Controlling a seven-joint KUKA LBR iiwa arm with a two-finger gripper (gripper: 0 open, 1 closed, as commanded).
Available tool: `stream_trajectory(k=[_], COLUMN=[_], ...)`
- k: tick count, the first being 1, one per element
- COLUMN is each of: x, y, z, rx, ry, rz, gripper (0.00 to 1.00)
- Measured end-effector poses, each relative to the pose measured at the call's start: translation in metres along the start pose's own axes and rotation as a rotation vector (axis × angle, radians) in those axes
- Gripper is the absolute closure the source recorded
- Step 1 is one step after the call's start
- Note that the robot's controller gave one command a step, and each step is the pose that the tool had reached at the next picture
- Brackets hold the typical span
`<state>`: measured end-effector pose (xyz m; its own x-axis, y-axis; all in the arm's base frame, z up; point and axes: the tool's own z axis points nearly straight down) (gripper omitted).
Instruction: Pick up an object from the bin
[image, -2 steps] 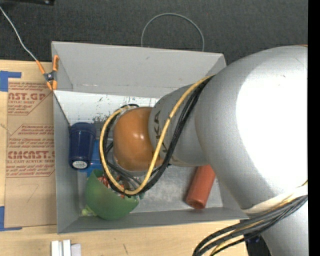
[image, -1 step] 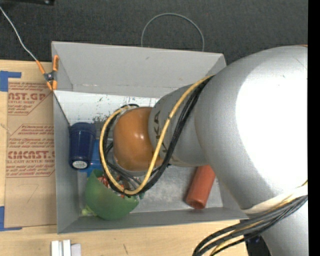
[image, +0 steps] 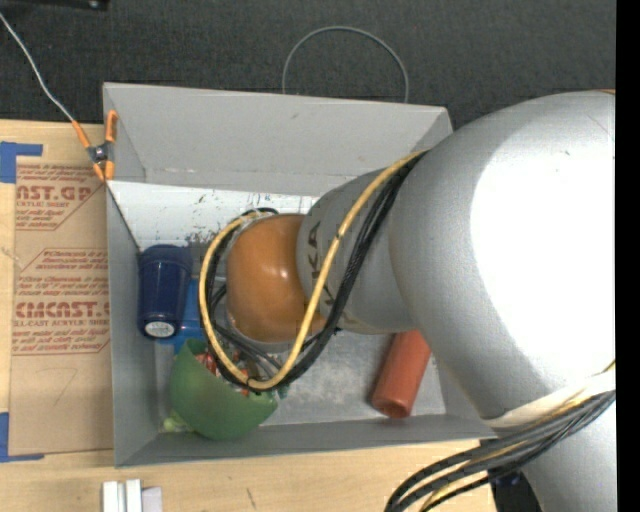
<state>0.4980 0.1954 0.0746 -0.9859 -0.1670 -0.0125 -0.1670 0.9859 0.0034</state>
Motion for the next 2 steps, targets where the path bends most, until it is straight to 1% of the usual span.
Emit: stream_trajectory(k=[2], x=[0.0], y=[0.0], z=[0.0], rx=[0.0], ry=[0.0], rz=[0.0], gripper=[1.0])
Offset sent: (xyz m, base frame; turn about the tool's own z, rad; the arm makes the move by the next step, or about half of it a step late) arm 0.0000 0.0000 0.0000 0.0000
